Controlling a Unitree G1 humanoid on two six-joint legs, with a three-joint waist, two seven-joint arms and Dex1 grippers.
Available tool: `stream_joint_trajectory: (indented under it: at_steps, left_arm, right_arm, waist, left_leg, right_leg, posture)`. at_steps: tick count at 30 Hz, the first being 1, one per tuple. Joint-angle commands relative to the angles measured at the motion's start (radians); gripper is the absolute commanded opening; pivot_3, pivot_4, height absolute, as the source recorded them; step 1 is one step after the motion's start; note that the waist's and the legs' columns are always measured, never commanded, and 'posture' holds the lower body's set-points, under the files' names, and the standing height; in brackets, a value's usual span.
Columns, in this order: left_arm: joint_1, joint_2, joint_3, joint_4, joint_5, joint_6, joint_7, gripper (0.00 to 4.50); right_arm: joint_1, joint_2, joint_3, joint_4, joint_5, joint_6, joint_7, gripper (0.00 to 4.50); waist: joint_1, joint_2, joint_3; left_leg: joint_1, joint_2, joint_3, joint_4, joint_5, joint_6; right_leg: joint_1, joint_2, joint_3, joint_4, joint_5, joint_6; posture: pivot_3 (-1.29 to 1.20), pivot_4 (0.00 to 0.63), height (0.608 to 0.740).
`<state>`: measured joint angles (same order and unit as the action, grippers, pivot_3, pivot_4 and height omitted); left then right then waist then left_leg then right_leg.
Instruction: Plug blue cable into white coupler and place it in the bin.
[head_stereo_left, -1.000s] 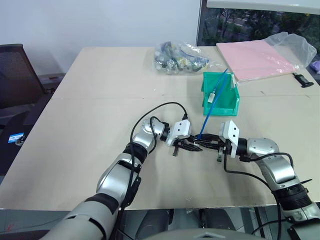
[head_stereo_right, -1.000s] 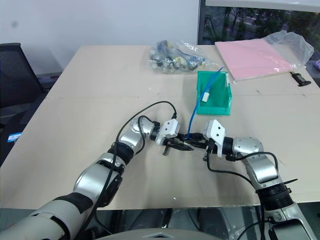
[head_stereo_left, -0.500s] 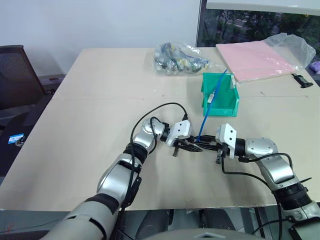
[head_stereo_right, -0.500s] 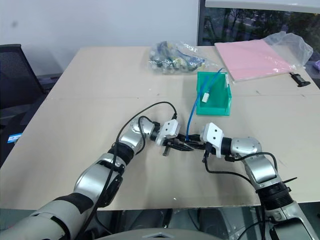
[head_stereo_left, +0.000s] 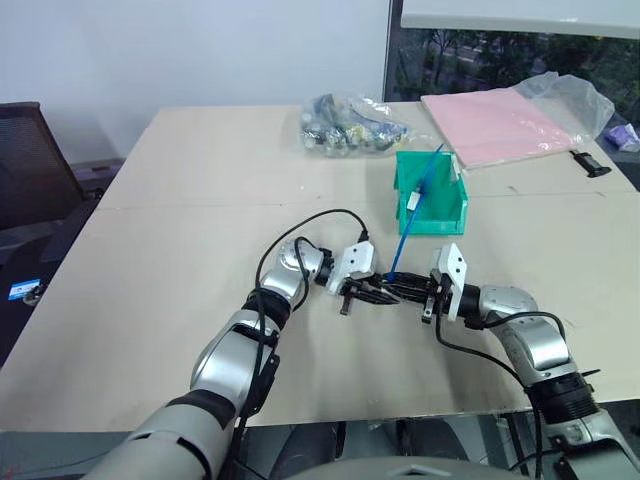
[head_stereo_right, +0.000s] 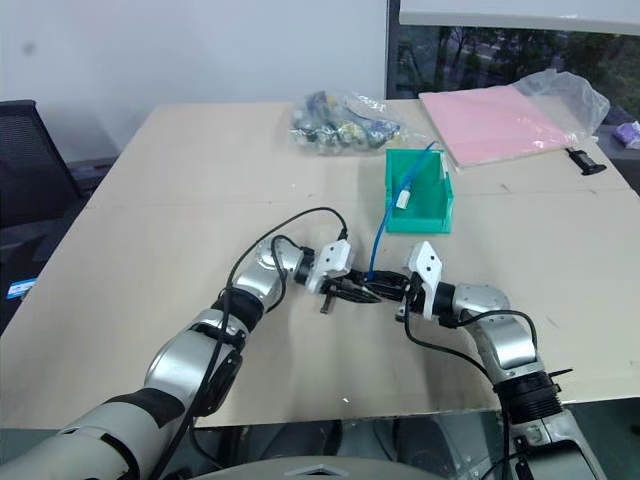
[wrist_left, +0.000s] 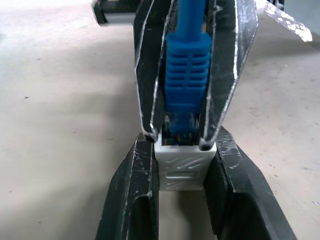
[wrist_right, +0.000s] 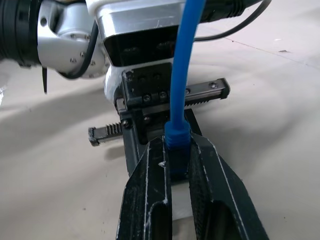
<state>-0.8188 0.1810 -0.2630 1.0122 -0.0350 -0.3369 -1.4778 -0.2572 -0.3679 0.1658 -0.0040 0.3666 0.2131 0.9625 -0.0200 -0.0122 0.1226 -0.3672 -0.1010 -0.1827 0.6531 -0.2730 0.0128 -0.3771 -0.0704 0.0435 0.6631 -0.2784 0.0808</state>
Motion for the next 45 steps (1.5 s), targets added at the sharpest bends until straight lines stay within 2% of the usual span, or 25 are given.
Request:
stream_joint_trajectory:
  at_steps: [1, 2, 5, 9, 11, 13, 14, 19, 23, 27, 31, 33, 36, 38, 42, 45]
  left_arm:
    - [0.034, -0.003, 0.001, -0.042, 0.002, 0.037, 0.012, 2.70]
    - [0.045, 0.000, 0.013, -0.071, -0.005, 0.048, 0.038, 3.29]
    - [0.091, 0.011, 0.065, -0.214, -0.056, 0.139, 0.102, 4.47]
    - [0.189, 0.036, 0.131, -0.561, -0.152, 0.420, 0.225, 4.47]
    - [0.239, 0.057, 0.184, -0.854, -0.211, 0.642, 0.357, 4.47]
    - [0.252, 0.067, 0.222, -1.047, -0.238, 0.828, 0.490, 4.47]
    - [0.247, 0.070, 0.233, -1.105, -0.239, 0.901, 0.547, 4.47]
    - [0.162, 0.055, 0.259, -1.280, -0.220, 1.182, 0.811, 4.47]
    - [0.148, 0.078, 0.216, -1.337, -0.204, 1.242, 0.886, 4.47]
    - [0.146, 0.064, 0.208, -1.369, -0.230, 1.265, 0.927, 4.50]
    - [0.151, 0.069, 0.209, -1.372, -0.243, 1.267, 0.946, 4.50]
    - [0.156, 0.074, 0.208, -1.376, -0.251, 1.266, 0.951, 4.50]
    - [0.168, 0.084, 0.209, -1.385, -0.262, 1.251, 0.952, 4.50]
    - [0.190, 0.099, 0.216, -1.401, -0.265, 1.226, 0.947, 4.50]
    - [0.279, 0.164, 0.245, -1.432, -0.232, 1.115, 0.954, 4.50]
    - [0.405, 0.211, 0.339, -1.469, -0.277, 1.072, 0.932, 4.50]
  right_arm:
    - [-0.043, -0.015, -0.026, -0.080, 0.018, 0.017, -0.009, 0.00]
    - [-0.051, -0.018, -0.033, -0.097, 0.030, 0.052, -0.022, 0.00]
    - [-0.084, -0.032, -0.067, -0.157, 0.089, 0.194, -0.068, 0.00]
    - [-0.158, -0.063, -0.125, -0.204, 0.187, 0.389, -0.119, 0.00]
    - [-0.287, -0.090, -0.201, -0.152, 0.256, 0.545, -0.181, 0.00]
    - [-0.390, -0.113, -0.251, -0.079, 0.284, 0.628, -0.216, 0.00]
    - [-0.432, -0.123, -0.261, -0.036, 0.278, 0.645, -0.225, 0.00]
    - [-0.663, -0.150, -0.205, 0.324, 0.141, 0.570, -0.187, 0.00]
    - [-0.804, -0.119, -0.177, 0.595, 0.036, 0.431, -0.193, 0.00]
    - [-0.927, -0.077, -0.228, 0.828, -0.030, 0.255, -0.285, 1.51]
    - [-0.983, -0.080, -0.262, 0.944, -0.084, 0.118, -0.393, 3.41]
    - [-0.984, -0.093, -0.277, 0.964, -0.111, 0.064, -0.462, 4.46]
    - [-0.941, -0.109, -0.309, 0.928, -0.124, -0.017, -0.515, 4.49]
    - [-0.856, -0.118, -0.339, 0.812, -0.094, -0.003, -0.494, 4.49]
    - [-0.581, -0.135, -0.355, 0.426, -0.024, 0.030, -0.386, 4.49]
    - [-0.273, -0.160, -0.363, 0.061, 0.117, 0.079, -0.222, 4.49]
  waist:
    - [0.005, 0.001, 0.001]
    - [0.007, 0.001, 0.001]
    - [0.006, 0.001, 0.002]
    - [0.001, 0.003, 0.005]
    - [-0.015, 0.004, 0.008]
    - [-0.018, 0.005, 0.010]
    - [-0.017, 0.005, 0.010]
    - [-0.018, 0.005, 0.010]
    - [-0.021, 0.005, 0.011]
    - [-0.025, 0.005, 0.011]
    - [-0.020, 0.005, 0.011]
    - [-0.020, 0.005, 0.011]
    - [-0.021, 0.005, 0.011]
    - [-0.022, 0.005, 0.011]
    - [-0.023, 0.005, 0.011]
    - [-0.026, 0.006, 0.011]
  left_leg:
    - [0.000, 0.000, 0.000, 0.000, 0.000, 0.000]
    - [-0.001, 0.000, -0.001, 0.000, 0.000, 0.000]
    - [-0.002, 0.000, -0.001, 0.000, 0.000, 0.000]
    - [-0.008, 0.000, -0.001, 0.000, 0.000, 0.000]
    - [-0.018, 0.001, -0.001, 0.001, 0.003, -0.005]
    - [-0.022, 0.001, 0.000, 0.001, 0.003, -0.006]
    - [-0.028, 0.000, -0.001, 0.003, 0.004, -0.006]
    - [-0.029, 0.000, 0.001, 0.002, 0.004, -0.007]
    - [-0.029, 0.000, 0.005, 0.001, 0.004, -0.007]
    - [-0.030, 0.001, 0.009, 0.001, 0.004, -0.007]
    - [-0.030, 0.001, 0.009, 0.000, 0.004, -0.007]
    - [-0.031, 0.001, 0.010, 0.001, 0.004, -0.007]
    - [-0.031, 0.001, 0.010, 0.001, 0.004, -0.007]
    - [-0.031, 0.001, 0.010, 0.001, 0.004, -0.007]
    - [-0.031, 0.002, 0.010, 0.001, 0.004, -0.007]
    - [-0.031, 0.003, 0.011, 0.001, 0.004, -0.007]
  right_leg:
    - [0.000, 0.000, 0.000, 0.000, 0.000, 0.000]
    - [0.000, 0.000, -0.001, -0.001, 0.000, 0.000]
    - [-0.001, 0.000, -0.001, -0.001, 0.000, 0.000]
    - [-0.007, -0.001, 0.000, 0.000, 0.000, 0.000]
    - [-0.018, -0.002, 0.002, 0.002, 0.000, -0.001]
    - [-0.022, -0.004, 0.003, 0.002, 0.000, -0.001]
    - [-0.027, -0.004, 0.003, 0.003, 0.001, -0.001]
    - [-0.028, -0.004, 0.003, 0.000, 0.001, -0.001]
    - [-0.030, -0.004, 0.005, 0.001, 0.001, -0.001]
    - [-0.033, -0.003, 0.010, 0.002, 0.001, -0.001]
    - [-0.034, -0.003, 0.010, 0.002, 0.001, -0.001]
    - [-0.034, -0.003, 0.010, 0.002, 0.001, -0.001]
    - [-0.034, -0.003, 0.010, 0.002, 0.001, -0.001]
    - [-0.034, -0.003, 0.010, 0.002, 0.001, -0.001]
    - [-0.034, -0.003, 0.010, 0.002, 0.001, -0.001]
    - [-0.035, -0.002, 0.012, 0.002, 0.001, -0.001]
  posture:
    - [0.00, 0.150, 0.740]
    - [0.00, 0.150, 0.740]
    - [0.00, 0.150, 0.740]
    - [0.00, 0.150, 0.740]
    - [0.00, 0.150, 0.740]
    - [0.00, 0.150, 0.740]
    - [0.00, 0.150, 0.740]
    - [0.00, 0.150, 0.740]
    - [0.00, 0.150, 0.740]
    - [0.00, 0.150, 0.740]
    - [0.00, 0.150, 0.740]
    - [0.00, 0.150, 0.740]
    - [0.00, 0.150, 0.740]
    - [0.00, 0.150, 0.740]
    - [0.00, 0.150, 0.740]
    - [0.00, 0.150, 0.740]
